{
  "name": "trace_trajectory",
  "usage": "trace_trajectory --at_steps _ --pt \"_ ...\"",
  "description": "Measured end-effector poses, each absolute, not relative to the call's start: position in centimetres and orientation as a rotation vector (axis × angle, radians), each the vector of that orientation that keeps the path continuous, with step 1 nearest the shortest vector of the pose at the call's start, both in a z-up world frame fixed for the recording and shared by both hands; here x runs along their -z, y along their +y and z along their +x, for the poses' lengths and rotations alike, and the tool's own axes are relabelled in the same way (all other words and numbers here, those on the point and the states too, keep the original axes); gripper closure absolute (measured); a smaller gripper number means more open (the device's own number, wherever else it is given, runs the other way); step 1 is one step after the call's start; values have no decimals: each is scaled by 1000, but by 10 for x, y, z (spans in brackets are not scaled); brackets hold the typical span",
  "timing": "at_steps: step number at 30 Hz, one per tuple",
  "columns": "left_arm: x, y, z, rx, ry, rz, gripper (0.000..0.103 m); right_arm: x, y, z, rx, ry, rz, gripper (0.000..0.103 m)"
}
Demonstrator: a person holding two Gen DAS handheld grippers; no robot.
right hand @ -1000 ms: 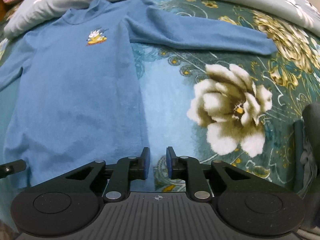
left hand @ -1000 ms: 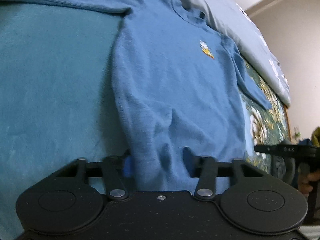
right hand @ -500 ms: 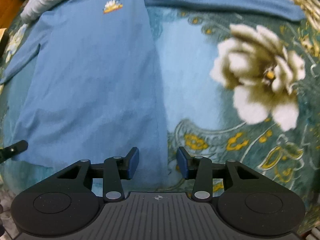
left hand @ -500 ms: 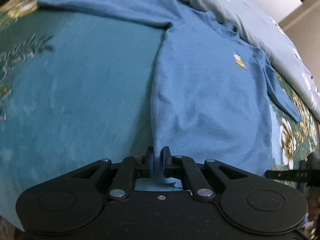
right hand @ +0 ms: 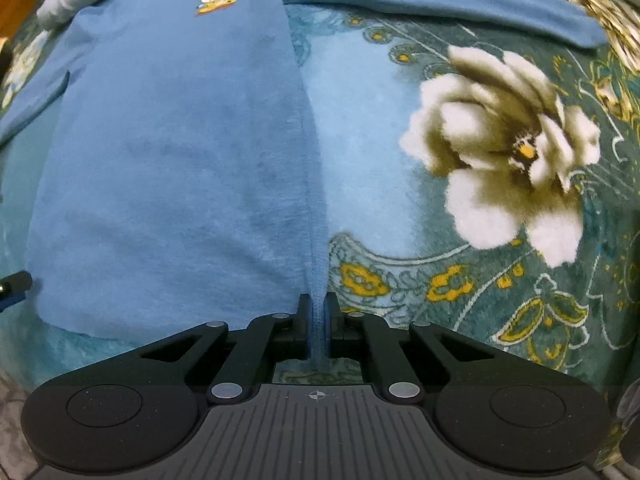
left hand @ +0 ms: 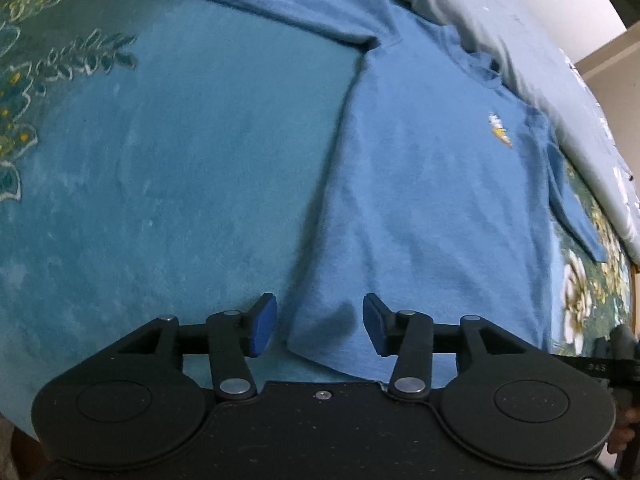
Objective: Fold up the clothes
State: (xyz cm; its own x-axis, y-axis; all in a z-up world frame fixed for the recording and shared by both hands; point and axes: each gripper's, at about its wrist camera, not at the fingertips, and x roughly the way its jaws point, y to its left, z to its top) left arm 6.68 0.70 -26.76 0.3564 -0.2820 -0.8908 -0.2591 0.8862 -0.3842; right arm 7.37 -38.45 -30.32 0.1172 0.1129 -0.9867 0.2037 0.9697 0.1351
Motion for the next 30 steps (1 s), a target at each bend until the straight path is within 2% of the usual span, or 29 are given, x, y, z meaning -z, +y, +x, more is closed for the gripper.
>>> trace_trajectory --at_steps 1,3,4,7,26,28,30 --pt "269 8 66 13 1217 -522 61 304 -384 74 69 1457 261 99" --pt "270 8 65 5 1211 -505 82 303 -384 74 71 1457 270 99" --pt "269 7 65 3 1210 -487 99 303 -384 74 72 1457 275 99" --pt "262 3 64 13 1188 -454 103 301 -382 74 77 1455 277 99" --pt "266 3 70 -55 1253 -480 100 300 -379 75 129 1475 279 98" --pt "259 3 71 -59 1267 -486 92 295 -381 75 140 1472 291 97" --pt "250 3 73 -64 1278 -491 76 286 -380 75 152 1461 291 95"
